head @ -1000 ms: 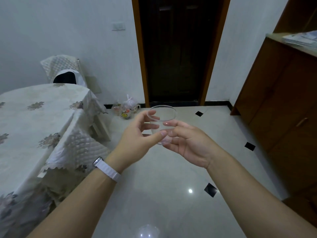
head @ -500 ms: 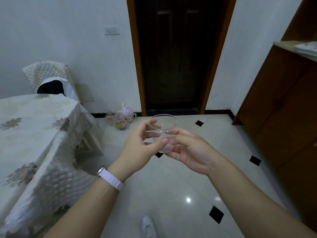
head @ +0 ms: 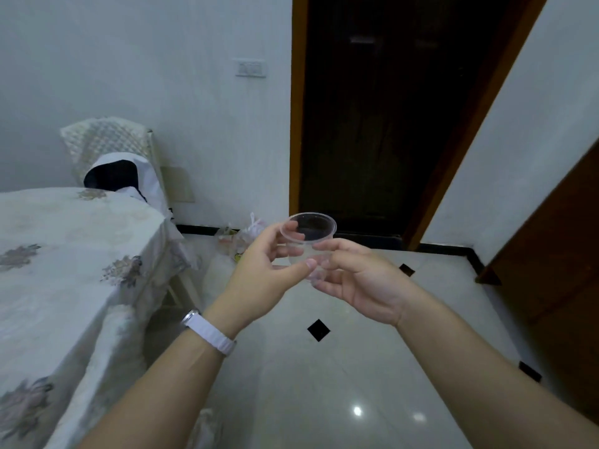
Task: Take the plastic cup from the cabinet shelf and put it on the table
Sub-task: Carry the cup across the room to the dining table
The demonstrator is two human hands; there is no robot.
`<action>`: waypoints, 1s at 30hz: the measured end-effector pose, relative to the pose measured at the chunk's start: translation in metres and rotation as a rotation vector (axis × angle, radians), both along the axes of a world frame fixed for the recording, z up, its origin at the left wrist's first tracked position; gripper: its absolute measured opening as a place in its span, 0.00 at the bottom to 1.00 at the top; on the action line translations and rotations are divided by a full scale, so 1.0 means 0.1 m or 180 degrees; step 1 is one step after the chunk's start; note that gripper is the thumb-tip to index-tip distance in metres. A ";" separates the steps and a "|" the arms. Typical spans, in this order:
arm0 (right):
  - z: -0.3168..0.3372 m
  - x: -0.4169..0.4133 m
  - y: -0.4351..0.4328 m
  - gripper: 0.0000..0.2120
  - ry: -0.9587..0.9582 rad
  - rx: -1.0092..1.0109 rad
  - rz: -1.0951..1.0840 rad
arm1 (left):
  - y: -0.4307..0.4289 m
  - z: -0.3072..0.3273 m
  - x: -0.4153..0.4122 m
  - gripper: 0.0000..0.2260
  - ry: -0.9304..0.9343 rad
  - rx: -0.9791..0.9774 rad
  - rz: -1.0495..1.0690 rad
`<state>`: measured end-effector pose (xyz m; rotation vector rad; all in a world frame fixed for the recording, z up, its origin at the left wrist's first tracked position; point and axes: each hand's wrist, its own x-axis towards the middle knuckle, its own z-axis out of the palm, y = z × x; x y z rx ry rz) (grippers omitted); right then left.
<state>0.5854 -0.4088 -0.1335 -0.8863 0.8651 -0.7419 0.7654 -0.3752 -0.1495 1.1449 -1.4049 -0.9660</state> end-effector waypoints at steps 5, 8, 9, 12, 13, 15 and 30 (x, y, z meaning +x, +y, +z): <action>-0.10 0.36 -0.57 0.18 -0.0021 0.0017 0.0313 | -0.45 -0.12 0.34 0.26 0.0009 0.0008 0.0274; -0.17 0.54 -0.95 0.19 -0.0030 0.0073 0.0455 | -0.79 -0.22 0.52 0.27 0.0015 0.0086 0.0431; -0.20 0.58 -1.09 0.19 -0.0038 0.0092 0.0511 | -0.91 -0.27 0.56 0.27 0.0005 0.0115 0.0473; -0.30 0.72 -1.56 0.17 -0.0108 0.0144 0.0667 | -1.27 -0.34 0.67 0.26 0.0078 0.0157 0.0602; -0.33 0.77 -1.74 0.17 -0.0120 0.0147 0.0727 | -1.40 -0.34 0.69 0.25 0.0091 0.0145 0.0656; -0.36 0.87 -2.07 0.18 -0.0133 0.0137 0.0877 | -1.67 -0.33 0.73 0.25 0.0082 0.0145 0.0782; -0.24 1.61 -4.01 0.14 -0.0473 0.0290 0.1879 | -3.19 -0.03 1.14 0.24 -0.0112 0.0132 0.1741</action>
